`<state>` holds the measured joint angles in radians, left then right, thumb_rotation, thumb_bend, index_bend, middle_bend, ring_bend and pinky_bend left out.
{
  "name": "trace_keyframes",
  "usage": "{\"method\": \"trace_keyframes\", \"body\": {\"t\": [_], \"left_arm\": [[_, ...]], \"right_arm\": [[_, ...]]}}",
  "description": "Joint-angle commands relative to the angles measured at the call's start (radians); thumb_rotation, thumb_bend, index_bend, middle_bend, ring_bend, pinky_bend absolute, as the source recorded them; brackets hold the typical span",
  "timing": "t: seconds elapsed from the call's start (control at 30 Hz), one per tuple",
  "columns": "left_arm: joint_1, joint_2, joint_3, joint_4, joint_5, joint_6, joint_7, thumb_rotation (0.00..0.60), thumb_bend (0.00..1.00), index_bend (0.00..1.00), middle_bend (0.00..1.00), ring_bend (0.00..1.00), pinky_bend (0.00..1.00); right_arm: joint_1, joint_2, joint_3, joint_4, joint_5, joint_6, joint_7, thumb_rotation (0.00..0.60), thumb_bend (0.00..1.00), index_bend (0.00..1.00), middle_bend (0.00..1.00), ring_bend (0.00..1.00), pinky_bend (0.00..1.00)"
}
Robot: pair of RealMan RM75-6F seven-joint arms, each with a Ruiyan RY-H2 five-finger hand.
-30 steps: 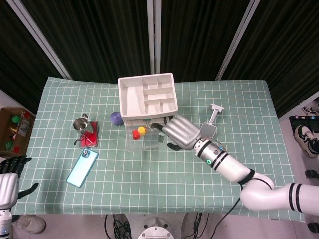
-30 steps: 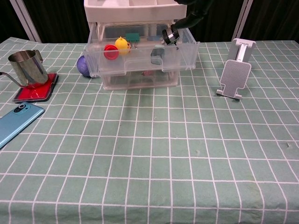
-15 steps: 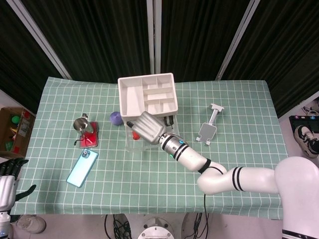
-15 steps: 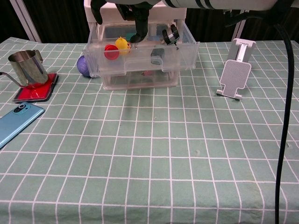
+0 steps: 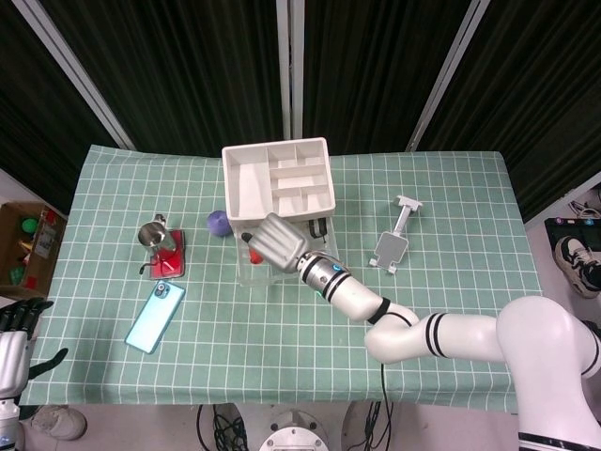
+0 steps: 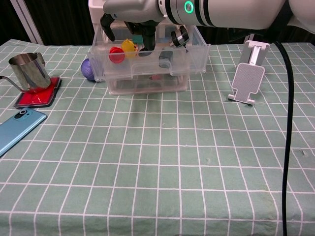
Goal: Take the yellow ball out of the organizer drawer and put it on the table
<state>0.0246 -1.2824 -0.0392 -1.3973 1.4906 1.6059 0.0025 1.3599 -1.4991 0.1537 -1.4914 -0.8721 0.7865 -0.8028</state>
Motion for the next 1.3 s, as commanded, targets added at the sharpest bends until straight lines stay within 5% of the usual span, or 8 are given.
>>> {"method": "trace_keyframes", "body": {"t": [0.03,0.67,0.97,1.17,1.3], "left_arm": [[0.002,-0.001,0.0,0.002,-0.001,0.0,-0.002,0.6,0.02,0.24,0.19,0.15,0.18],[0.006,-0.013,-0.004,0.032,0.002,0.005,-0.03,0.6,0.02,0.24,0.19,0.15,0.18],[-0.006,-0.005,-0.01,0.026,0.017,0.005,-0.026,0.6,0.02,0.24,0.19,0.15,0.18],[-0.011,0.0,-0.009,0.012,0.03,0.008,-0.014,0.6,0.02,0.24,0.19,0.15,0.18],[-0.013,0.002,-0.007,-0.003,0.037,0.011,0.0,0.6,0.02,0.24,0.19,0.15,0.18]], "right_arm": [[0.003,-0.005,-0.002,0.006,0.003,-0.004,0.004,0.6,0.18,0.33,0.93,0.9,0.9],[0.006,-0.011,-0.009,0.002,0.011,0.052,-0.018,0.6,0.28,0.66,0.95,0.93,0.93],[-0.102,0.134,0.007,-0.239,-0.147,0.232,0.05,0.6,0.28,0.66,0.95,0.93,0.93],[-0.272,0.251,-0.091,-0.447,-0.383,0.387,0.161,0.6,0.28,0.65,0.95,0.93,0.93],[-0.367,0.263,-0.193,-0.476,-0.556,0.427,0.247,0.6,0.28,0.65,0.95,0.93,0.93]]}}
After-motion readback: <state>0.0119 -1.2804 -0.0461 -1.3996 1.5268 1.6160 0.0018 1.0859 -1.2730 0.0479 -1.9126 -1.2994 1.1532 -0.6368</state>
